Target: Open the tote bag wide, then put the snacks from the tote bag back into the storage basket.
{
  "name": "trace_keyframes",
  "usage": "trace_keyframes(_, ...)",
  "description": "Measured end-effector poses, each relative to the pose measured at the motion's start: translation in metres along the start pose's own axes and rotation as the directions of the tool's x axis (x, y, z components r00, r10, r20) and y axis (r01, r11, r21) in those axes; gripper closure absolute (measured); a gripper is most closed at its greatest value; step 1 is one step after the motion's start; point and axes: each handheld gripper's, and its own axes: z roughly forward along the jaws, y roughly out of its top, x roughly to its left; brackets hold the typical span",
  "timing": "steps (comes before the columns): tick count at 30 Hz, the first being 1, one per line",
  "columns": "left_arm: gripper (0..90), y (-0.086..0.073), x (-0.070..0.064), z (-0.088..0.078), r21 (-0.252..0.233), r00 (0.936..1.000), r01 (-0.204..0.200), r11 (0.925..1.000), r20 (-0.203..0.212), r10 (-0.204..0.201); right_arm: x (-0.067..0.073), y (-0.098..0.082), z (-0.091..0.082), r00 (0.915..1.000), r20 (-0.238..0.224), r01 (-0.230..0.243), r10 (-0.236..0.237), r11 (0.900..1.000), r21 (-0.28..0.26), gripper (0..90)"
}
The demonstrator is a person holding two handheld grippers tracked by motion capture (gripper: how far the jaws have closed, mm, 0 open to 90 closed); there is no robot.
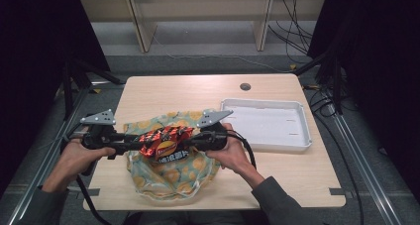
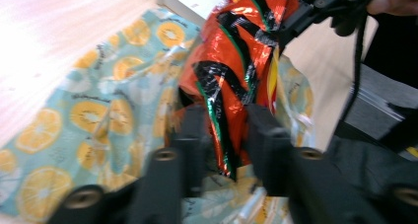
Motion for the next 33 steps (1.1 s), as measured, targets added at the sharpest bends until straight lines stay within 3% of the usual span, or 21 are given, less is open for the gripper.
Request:
trace_keyframes(2,42.6,-0.002,-0.005,-0.003,-0.024,0.9994,0.008,0.9997,-0.034,-0.009,0.0,0.0,0.0,0.9999,0.004,-0.01,0.01,1.0,-0.013,90.0)
trace_keyframes(4,35.7,-0.005,-0.01,-0.007,-0.051,0.9975,0.029,0.9983,-0.063,-0.032,0.0,0.001,-0.002,0.9998,0.006,-0.02,0.02,1.0,-0.003,90.0)
trace_keyframes(5,33.7,-0.008,-0.014,-0.007,-0.095,0.9966,0.018,0.9953,-0.078,-0.025,0.0,0.0,-0.002,0.9996,0.0,-0.028,0.028,1.0,-0.008,90.0)
trace_keyframes(9,27.6,-0.019,-0.026,-0.013,-0.102,0.9886,0.021,0.9945,-0.146,-0.036,-0.002,0.001,-0.002,0.9993,-0.006,-0.036,0.036,0.999,-0.024,90.0)
trace_keyframes(11,23.6,-0.027,-0.03,-0.01,-0.128,0.9863,0.021,0.9915,-0.159,-0.042,-0.002,0.001,-0.002,0.9993,-0.006,-0.036,0.036,0.999,-0.027,90.0)
trace_keyframes(15,23.9,-0.046,-0.034,-0.002,-0.069,0.9798,0.003,0.9976,-0.199,-0.017,-0.003,0.001,-0.001,0.9992,-0.013,-0.039,0.038,0.998,-0.044,90.0)
trace_keyframes(17,23.6,-0.055,-0.035,0.006,-0.079,0.9764,0.025,0.9966,-0.212,-0.041,-0.002,0.001,-0.002,0.9987,-0.02,-0.047,0.047,0.998,-0.037,90.0)
trace_keyframes(20,21.6,-0.067,-0.033,0.011,-0.033,0.9742,0.023,0.9992,-0.224,-0.03,-0.001,0.002,-0.002,0.9988,-0.02,-0.045,0.044,0.998,-0.051,90.0)
trace_keyframes(21,20.3,-0.071,-0.033,0.015,-0.059,0.9716,0.047,0.9972,-0.229,-0.059,-0.001,0.003,-0.004,0.9989,-0.014,-0.044,0.044,0.998,-0.045,90.0)
trace_keyframes(22,20.3,-0.073,-0.031,0.014,-0.018,0.97,0.023,0.9996,-0.242,-0.026,0.0,0.003,-0.004,0.9985,-0.019,-0.052,0.051,0.998,-0.045,90.0)
trace_keyframes(23,20.2,-0.077,-0.03,0.016,-0.027,0.9636,0.031,0.9992,-0.265,-0.037,-0.001,0.003,-0.003,0.9988,-0.023,-0.044,0.043,0.997,-0.059,90.0)
trace_keyframes(24,19.8,-0.079,-0.029,0.017,-0.016,0.9613,0.022,0.9996,-0.274,-0.026,-0.002,0.003,-0.003,0.999,-0.018,-0.042,0.041,0.998,-0.056,90.0)
trace_keyframes(25,19.1,-0.082,-0.028,0.018,-0.002,0.96,0.031,0.9995,-0.278,-0.031,-0.002,0.003,-0.003,0.999,-0.02,-0.042,0.041,0.997,-0.058,90.0)
trace_keyframes(26,18.6,-0.084,-0.028,0.02,-0.019,0.9576,0.043,0.9989,-0.284,-0.047,-0.002,0.003,-0.003,0.9989,-0.021,-0.043,0.042,0.997,-0.063,90.0)
trace_keyframes(28,18.6,-0.09,-0.026,0.021,0.002,0.9571,0.043,0.9991,-0.287,-0.04,0.0,0.003,-0.002,0.9971,-0.039,-0.068,0.066,0.995,-0.067,90.0)
trace_keyframes(30,18.6,-0.095,-0.025,0.022,0.013,0.9524,0.054,0.9985,-0.301,-0.047,0.0,0.005,-0.002,0.9964,-0.05,-0.072,0.069,0.995,-0.068,90.0)
trace_keyframes(31,18.6,-0.097,-0.024,0.021,0.03,0.9533,0.049,0.9983,-0.3,-0.038,0.002,0.005,-0.004,0.9941,-0.041,-0.103,0.101,0.993,-0.059,90.0)
trace_keyframes(32,18.6,-0.099,-0.024,0.023,0.016,0.95,0.067,0.9976,-0.307,-0.059,0.003,0.005,-0.004,0.993,-0.05,-0.111,0.107,0.991,-0.069,90.0)
trace_keyframes(33,18.6,-0.101,-0.023,0.023,0.012,0.9475,0.06,0.9981,-0.315,-0.053,0.002,0.006,-0.003,0.9937,-0.065,-0.096,0.091,0.992,-0.076,90.0)
